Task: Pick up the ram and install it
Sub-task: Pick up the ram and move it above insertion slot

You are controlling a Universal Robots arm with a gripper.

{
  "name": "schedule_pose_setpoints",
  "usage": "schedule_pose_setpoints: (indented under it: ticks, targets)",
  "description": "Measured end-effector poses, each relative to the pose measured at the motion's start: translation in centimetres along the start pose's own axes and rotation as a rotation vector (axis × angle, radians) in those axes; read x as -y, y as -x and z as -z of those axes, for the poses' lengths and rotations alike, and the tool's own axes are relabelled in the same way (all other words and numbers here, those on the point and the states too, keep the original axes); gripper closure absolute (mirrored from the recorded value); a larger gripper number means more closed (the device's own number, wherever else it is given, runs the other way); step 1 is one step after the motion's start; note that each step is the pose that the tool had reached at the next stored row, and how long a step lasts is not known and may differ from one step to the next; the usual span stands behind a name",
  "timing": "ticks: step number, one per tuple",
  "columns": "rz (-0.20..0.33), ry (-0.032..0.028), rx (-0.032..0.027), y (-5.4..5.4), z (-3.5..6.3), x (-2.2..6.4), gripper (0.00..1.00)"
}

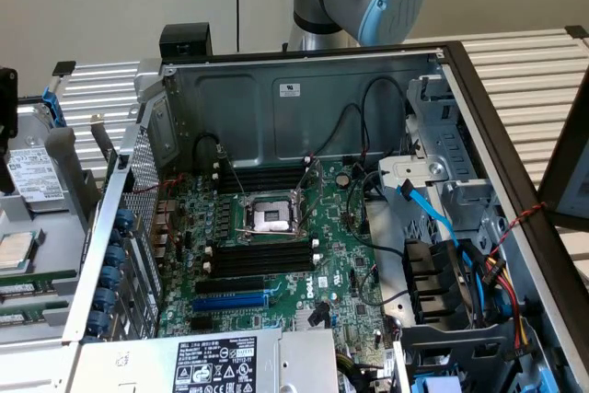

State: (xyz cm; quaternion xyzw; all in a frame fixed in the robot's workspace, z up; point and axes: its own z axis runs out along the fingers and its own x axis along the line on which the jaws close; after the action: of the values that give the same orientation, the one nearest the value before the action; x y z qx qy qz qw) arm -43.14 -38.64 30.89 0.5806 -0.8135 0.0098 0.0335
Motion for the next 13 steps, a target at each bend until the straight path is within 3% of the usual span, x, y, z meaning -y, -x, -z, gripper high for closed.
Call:
schedule_pose_setpoints:
  ticks: [7,13]
  targets:
    - [0.019,0.0026,-0.0018,-0.3,-0.57,-0.29,0.65]
    - [0.034,0.0014,-0.0019,-0.6,-1.72,-1.31,0.65]
